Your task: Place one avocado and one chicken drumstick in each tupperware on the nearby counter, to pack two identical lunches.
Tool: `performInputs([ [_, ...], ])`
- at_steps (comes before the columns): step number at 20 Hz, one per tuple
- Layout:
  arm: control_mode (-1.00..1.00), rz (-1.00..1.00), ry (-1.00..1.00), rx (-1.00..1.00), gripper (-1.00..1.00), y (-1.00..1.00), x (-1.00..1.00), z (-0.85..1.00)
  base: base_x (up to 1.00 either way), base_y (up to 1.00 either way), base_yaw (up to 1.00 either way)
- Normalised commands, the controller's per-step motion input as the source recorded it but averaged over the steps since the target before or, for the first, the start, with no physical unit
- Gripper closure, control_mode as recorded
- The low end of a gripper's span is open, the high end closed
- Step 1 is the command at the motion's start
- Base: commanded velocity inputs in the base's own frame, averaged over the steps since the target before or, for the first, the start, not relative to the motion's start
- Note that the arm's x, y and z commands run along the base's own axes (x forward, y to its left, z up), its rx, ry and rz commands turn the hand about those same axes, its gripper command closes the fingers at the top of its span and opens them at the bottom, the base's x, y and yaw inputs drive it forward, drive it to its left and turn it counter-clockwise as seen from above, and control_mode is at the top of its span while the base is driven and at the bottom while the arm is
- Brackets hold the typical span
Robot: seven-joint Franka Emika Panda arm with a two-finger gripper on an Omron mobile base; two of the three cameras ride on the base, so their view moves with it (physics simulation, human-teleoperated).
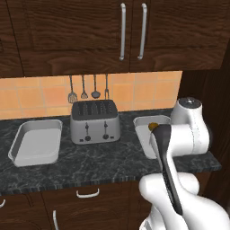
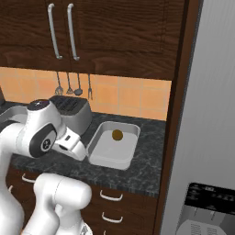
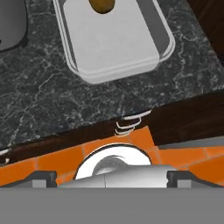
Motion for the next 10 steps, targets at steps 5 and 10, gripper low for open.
performInputs([
  [5, 1.0, 0.0, 0.0, 0.0, -1.0, 0.0, 0.0, 0.0, -1.0, -0.34, 0.0],
  [10, 1.0, 0.0, 0.0, 0.0, -1.0, 0.0, 0.0, 0.0, -0.78, -0.95, -0.26],
])
